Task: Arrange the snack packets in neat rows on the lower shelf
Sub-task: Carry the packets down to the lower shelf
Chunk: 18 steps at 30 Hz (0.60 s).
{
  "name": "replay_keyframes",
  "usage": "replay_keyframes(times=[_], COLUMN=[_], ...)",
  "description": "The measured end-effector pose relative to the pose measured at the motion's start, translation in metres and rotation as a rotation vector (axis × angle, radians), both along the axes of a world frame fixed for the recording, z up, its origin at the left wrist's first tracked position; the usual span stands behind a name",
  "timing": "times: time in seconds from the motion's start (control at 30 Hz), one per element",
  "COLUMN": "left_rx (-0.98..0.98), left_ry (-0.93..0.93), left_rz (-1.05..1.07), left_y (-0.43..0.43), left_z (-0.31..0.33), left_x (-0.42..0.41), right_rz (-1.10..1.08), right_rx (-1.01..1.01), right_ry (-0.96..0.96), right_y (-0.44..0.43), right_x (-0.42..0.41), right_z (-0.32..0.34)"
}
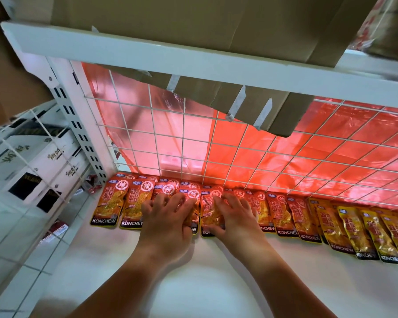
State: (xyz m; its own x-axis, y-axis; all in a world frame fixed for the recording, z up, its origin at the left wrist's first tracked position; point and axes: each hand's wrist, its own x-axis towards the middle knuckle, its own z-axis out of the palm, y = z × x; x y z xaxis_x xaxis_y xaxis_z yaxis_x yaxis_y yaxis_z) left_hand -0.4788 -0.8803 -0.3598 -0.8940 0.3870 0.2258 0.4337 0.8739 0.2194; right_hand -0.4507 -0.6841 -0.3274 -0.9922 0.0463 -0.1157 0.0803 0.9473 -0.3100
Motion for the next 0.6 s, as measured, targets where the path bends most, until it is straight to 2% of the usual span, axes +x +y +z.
replay_keyframes(times=[0.43, 0.6], left_rx=[0.117, 0.261], left_ry=[0.042, 0.131], left_rz=[-0.053, -0.117], left_y=[0.002, 0.020], left_z=[0.011, 0.053], left_x=[0.001, 0.009], right_rz=[-0.012, -0.017], right_rx=[-0.044, -0.157], right_ry=[0.079, 0.291], right_y=[0.008, 0.012], right_x=[0.018, 0.029], right_z=[0.016, 0.044])
